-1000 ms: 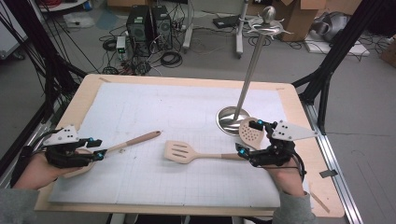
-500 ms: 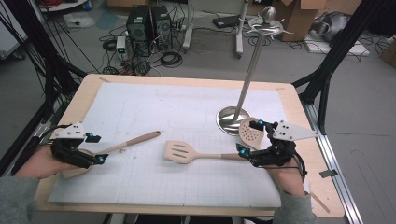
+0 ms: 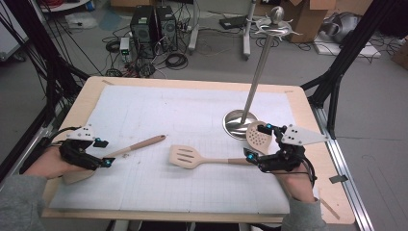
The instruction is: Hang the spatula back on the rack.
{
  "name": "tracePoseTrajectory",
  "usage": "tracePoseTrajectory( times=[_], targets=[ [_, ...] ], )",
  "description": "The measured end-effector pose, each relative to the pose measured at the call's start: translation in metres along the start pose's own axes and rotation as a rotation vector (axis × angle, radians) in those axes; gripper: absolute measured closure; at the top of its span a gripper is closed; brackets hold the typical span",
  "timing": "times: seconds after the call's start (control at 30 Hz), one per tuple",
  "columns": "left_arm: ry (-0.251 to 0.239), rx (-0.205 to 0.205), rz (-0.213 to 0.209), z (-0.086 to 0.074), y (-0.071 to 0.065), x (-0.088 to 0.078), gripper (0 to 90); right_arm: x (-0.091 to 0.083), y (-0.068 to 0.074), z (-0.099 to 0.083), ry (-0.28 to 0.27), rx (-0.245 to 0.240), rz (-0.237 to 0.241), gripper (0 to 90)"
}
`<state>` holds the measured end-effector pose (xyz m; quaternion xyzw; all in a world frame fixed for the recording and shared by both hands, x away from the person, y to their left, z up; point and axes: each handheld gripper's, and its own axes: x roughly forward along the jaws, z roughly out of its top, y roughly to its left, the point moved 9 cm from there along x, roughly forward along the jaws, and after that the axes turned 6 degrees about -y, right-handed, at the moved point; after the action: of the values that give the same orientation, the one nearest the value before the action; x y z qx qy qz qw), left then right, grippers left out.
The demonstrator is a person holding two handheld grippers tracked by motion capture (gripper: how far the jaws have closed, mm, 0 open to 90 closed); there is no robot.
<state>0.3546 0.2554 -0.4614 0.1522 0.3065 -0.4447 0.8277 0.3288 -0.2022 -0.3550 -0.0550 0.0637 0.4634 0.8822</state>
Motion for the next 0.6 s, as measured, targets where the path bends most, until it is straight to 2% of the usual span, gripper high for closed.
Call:
tracePoseTrajectory(
  times=[0.17, 0.33, 0.43, 0.6],
  targets=[
    [0.003, -0.004, -0.008, -0.002, 0.001, 0.004, 27.5, 0.000, 0.001, 0.000, 0.001, 0.002, 0.002, 10.7],
    [0.048, 0.030, -0.036, -0.007, 0.000, 0.011, 28.1, 0.000, 0.001, 0.000, 0.001, 0.002, 0.003, 10.7],
    [0.072, 0.028, -0.045, -0.010, -0.001, 0.016, 29.3, 0.000, 0.001, 0.000, 0.004, 0.002, 0.003, 10.6],
    [0.101, 0.025, -0.028, -0.013, 0.003, 0.021, 33.6, -0.001, 0.000, 0.000, 0.001, 0.003, 0.002, 10.7]
  ],
)
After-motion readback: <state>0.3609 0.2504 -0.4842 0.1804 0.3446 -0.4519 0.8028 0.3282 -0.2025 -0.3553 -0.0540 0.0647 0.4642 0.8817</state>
